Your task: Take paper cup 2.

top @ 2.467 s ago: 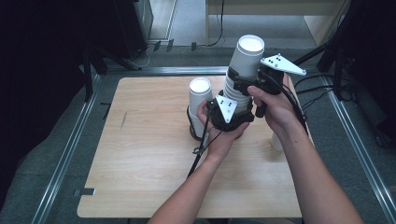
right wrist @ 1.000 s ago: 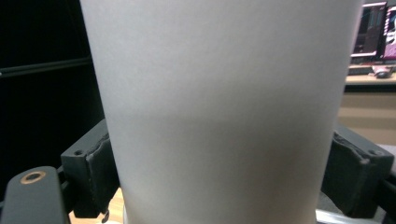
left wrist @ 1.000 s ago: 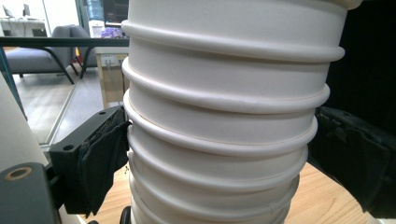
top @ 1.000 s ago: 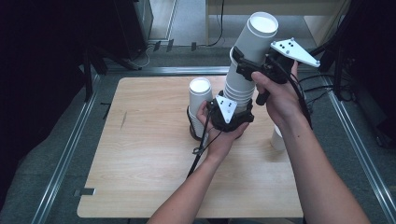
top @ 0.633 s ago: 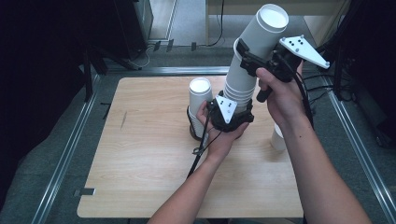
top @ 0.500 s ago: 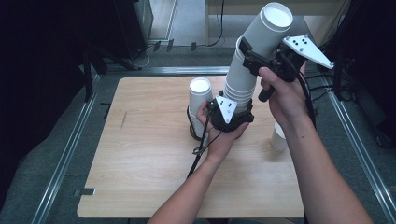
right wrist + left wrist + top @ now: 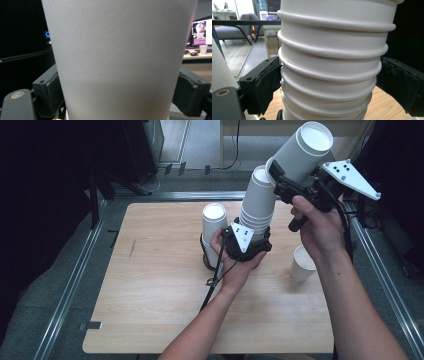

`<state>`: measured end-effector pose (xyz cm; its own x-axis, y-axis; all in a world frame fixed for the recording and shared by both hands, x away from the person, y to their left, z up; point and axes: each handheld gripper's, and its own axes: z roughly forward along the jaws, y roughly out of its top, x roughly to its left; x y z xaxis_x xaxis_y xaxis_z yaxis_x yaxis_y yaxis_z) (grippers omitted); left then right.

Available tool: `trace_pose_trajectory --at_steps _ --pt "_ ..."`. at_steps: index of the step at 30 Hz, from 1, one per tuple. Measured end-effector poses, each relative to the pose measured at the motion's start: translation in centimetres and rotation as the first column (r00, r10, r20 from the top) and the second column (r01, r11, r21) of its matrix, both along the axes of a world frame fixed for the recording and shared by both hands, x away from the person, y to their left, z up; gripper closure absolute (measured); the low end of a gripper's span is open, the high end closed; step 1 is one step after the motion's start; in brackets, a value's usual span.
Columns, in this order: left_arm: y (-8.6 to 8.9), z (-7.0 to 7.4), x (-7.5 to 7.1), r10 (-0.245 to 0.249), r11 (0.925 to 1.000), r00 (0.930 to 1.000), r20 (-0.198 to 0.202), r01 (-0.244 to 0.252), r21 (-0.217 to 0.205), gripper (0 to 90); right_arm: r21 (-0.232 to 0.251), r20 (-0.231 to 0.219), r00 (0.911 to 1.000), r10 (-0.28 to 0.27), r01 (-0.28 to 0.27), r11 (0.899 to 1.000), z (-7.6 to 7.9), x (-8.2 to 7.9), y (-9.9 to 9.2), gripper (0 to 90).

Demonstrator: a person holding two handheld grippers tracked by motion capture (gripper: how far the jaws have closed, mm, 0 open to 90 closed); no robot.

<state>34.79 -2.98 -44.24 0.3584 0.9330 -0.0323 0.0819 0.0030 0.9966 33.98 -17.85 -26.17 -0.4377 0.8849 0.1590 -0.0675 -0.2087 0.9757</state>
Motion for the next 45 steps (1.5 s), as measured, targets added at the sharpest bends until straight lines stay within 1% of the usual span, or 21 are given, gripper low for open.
trace_pose_trajectory --at_steps 7,15,18,20,22,28,29,30,31,32,33,34,35,38,39,40,41,42,43,44,45 --pt "-0.1 0.0 0.0 0.001 1.0000 1.0000 0.004 -0.001 -0.006 6.1 -0.010 0.003 0.9999 -0.015 0.015 1.000 -0.5 -0.8 -1.4 12.4" --pt "0.2 0.1 0.0 -0.011 0.9998 0.9999 -0.005 0.011 0.018 6.1 -0.021 -0.002 0.9995 -0.032 0.032 0.999 -1.3 -1.5 -2.5 12.4" --pt "0.3 0.1 -0.2 -0.019 0.9997 0.9998 -0.009 0.019 0.013 6.0 -0.025 0.001 0.9994 -0.035 0.035 0.999 -1.6 -1.7 -2.8 12.4" --pt "0.5 0.2 -0.6 -0.036 0.9992 0.9993 -0.009 0.036 0.015 5.7 -0.043 0.003 0.9988 -0.048 0.048 0.998 -2.1 -1.9 -3.1 12.4" --pt "0.7 0.2 -1.0 -0.047 0.9987 0.9988 -0.013 0.047 0.020 0.0 -0.045 -0.004 0.9987 -0.051 0.051 0.998 -2.6 -2.1 -3.2 12.4" --pt "1.8 0.4 -2.2 -0.068 0.9976 0.9976 -0.010 0.068 0.013 0.0 -0.097 0.006 0.9969 -0.079 0.079 0.992 -4.2 -2.7 -3.2 12.4" --pt "1.8 0.4 -2.2 -0.068 0.9976 0.9976 -0.010 0.068 0.013 0.0 -0.097 0.006 0.9969 -0.079 0.079 0.992 -4.2 -2.7 -3.2 12.4" --pt "2.2 0.5 -2.6 -0.077 0.9970 0.9970 -0.006 0.077 0.008 0.0 -0.121 0.012 0.9959 -0.089 0.090 0.989 -4.7 -2.9 -3.0 12.4" --pt "2.2 0.5 -2.6 -0.077 0.9970 0.9970 -0.006 0.077 0.008 0.0 -0.121 0.012 0.9959 -0.089 0.090 0.989 -4.7 -2.9 -3.0 12.4" --pt "2.6 0.6 -3.0 -0.082 0.9966 0.9966 -0.005 0.082 0.003 0.0 -0.144 0.014 0.9952 -0.097 0.098 0.985 -5.2 -3.1 -2.9 12.4" --pt "2.6 0.6 -3.0 -0.082 0.9966 0.9966 -0.005 0.082 0.003 0.0 -0.144 0.014 0.9952 -0.097 0.098 0.985 -5.2 -3.1 -2.9 12.4" --pt "3.0 0.8 -3.3 -0.090 0.9959 0.9959 -0.009 0.090 -0.001 0.0 -0.160 0.012 0.9952 -0.097 0.098 0.982 -5.7 -3.3 -2.8 12.4" --pt "3.0 0.8 -3.3 -0.090 0.9959 0.9959 -0.009 0.090 -0.001 0.0 -0.160 0.012 0.9952 -0.097 0.098 0.982 -5.7 -3.3 -2.8 12.4" --pt "3.7 0.8 -4.5 -0.112 0.9937 0.9936 -0.015 0.112 0.006 0.0 -0.177 0.007 0.9949 -0.101 0.100 0.979 -6.7 -3.8 -2.5 12.4" --pt "3.7 0.8 -4.5 -0.112 0.9937 0.9936 -0.015 0.112 0.006 0.0 -0.177 0.007 0.9949 -0.101 0.100 0.979 -6.7 -3.8 -2.5 12.4" --pt "4.1 0.7 -5.1 -0.115 0.9934 0.9932 -0.019 0.115 0.008 0.0 -0.185 0.008 0.9947 -0.102 0.102 0.977 -7.4 -4.2 -2.4 12.3" --pt "4.1 0.7 -5.1 -0.115 0.9934 0.9932 -0.019 0.115 0.008 0.0 -0.185 0.008 0.9947 -0.102 0.102 0.977 -7.4 -4.2 -2.4 12.3" --pt "4.6 0.4 -5.7 -0.127 0.9918 0.9913 -0.035 0.128 0.010 0.0 -0.201 0.006 0.9944 -0.105 0.104 0.974 -8.1 -4.5 -2.3 12.4" --pt "4.9 0.3 -6.0 -0.129 0.9915 0.9909 -0.038 0.130 0.007 0.0 -0.214 0.007 0.9939 -0.110 0.109 0.971 -8.5 -4.6 -2.2 12.4" --pt "4.9 0.3 -6.0 -0.129 0.9915 0.9909 -0.038 0.130 0.007 0.0 -0.214 0.007 0.9939 -0.110 0.109 0.971 -8.5 -4.6 -2.2 12.4" --pt "5.2 0.2 -6.3 -0.128 0.9916 0.9909 -0.040 0.129 0.009 0.0 -0.233 -0.003 0.9932 -0.116 0.112 0.966 -9.5 -4.9 -2.0 12.3"
